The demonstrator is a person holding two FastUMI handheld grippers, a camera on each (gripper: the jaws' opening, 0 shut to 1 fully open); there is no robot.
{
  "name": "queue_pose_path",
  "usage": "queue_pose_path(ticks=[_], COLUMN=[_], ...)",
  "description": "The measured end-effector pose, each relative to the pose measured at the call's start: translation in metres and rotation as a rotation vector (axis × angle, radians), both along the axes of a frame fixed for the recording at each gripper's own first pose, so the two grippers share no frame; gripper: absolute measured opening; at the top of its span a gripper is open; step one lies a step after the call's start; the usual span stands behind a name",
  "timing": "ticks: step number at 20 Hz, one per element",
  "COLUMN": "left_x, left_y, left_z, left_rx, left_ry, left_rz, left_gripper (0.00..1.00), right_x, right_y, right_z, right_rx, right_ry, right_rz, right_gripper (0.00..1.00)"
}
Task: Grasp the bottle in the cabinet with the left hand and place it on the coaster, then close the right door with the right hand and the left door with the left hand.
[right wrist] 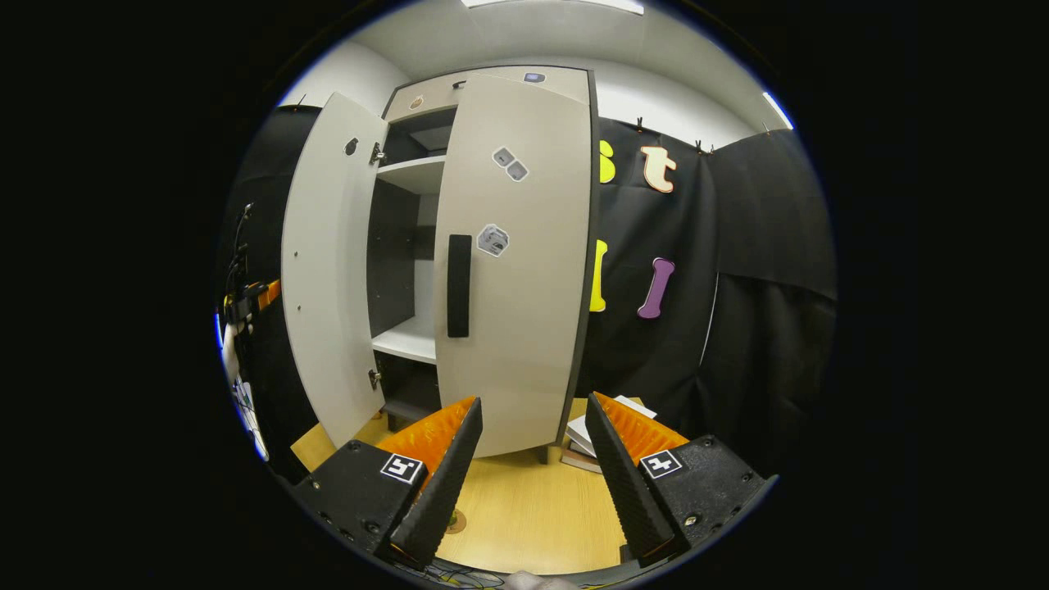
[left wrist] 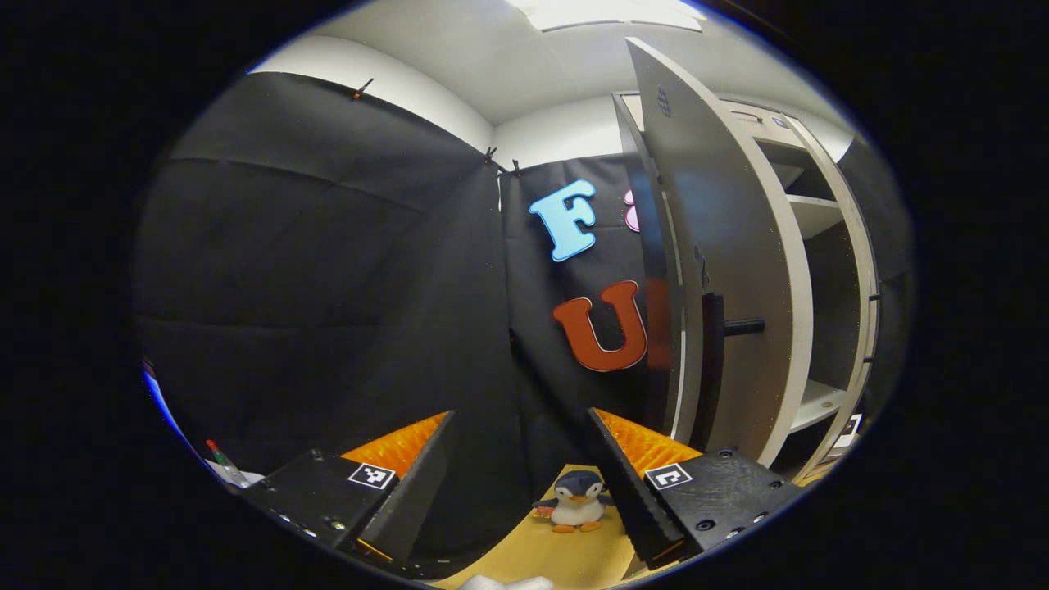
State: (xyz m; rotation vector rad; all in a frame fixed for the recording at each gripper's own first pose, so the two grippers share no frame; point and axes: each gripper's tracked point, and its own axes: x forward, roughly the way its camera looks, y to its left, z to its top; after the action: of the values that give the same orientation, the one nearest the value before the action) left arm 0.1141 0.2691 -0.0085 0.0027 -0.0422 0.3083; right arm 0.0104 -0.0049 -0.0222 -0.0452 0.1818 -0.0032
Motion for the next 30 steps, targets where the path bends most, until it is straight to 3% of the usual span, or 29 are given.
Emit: queue_pose_path(ticks=[3, 6, 13, 21, 27, 28, 29, 30], left_x=[0.014, 0.012, 0.007, 0.011, 0.027, 0.029, 0.028, 0.032], left_y=[-0.026, -0.026, -0.045, -0.110, -0.183, -0.189, -0.192, -0.197], left_z=[0.002, 0.008, 0.012, 0.018, 0.013, 0.012, 0.013, 0.013], left_rx=[-0.001, 0.061, 0.034, 0.014, -0.003, -0.004, -0.006, -0.012], left_ry=[0.003, -0.005, -0.020, -0.042, -0.035, -0.028, -0.029, -0.027], left_rz=[-0.062, -0.023, -0.070, -0.192, -0.328, -0.330, -0.333, -0.343], left_gripper=[0.95, 0.92, 0.88, 0.91, 0.88, 0.89, 0.97, 0.96], right_x=[-0.003, -0.005, 0.002, -0.001, -0.016, -0.019, -0.022, -0.025], right_y=[0.000, -0.004, -0.011, -0.013, -0.021, -0.021, -0.023, -0.024], right_z=[-0.001, -0.003, 0.011, 0.010, 0.018, 0.021, 0.025, 0.027], right_rx=[0.015, 0.006, -0.002, -0.005, -0.005, 0.002, 0.006, 0.008], right_ry=[0.005, 0.011, -0.010, -0.005, -0.021, -0.029, -0.036, -0.045], right_rz=[0.001, -0.001, 0.024, 0.032, 0.002, -0.003, -0.009, -0.014], right_gripper=[0.79, 0.79, 0.79, 0.79, 0.79, 0.79, 0.79, 0.79])
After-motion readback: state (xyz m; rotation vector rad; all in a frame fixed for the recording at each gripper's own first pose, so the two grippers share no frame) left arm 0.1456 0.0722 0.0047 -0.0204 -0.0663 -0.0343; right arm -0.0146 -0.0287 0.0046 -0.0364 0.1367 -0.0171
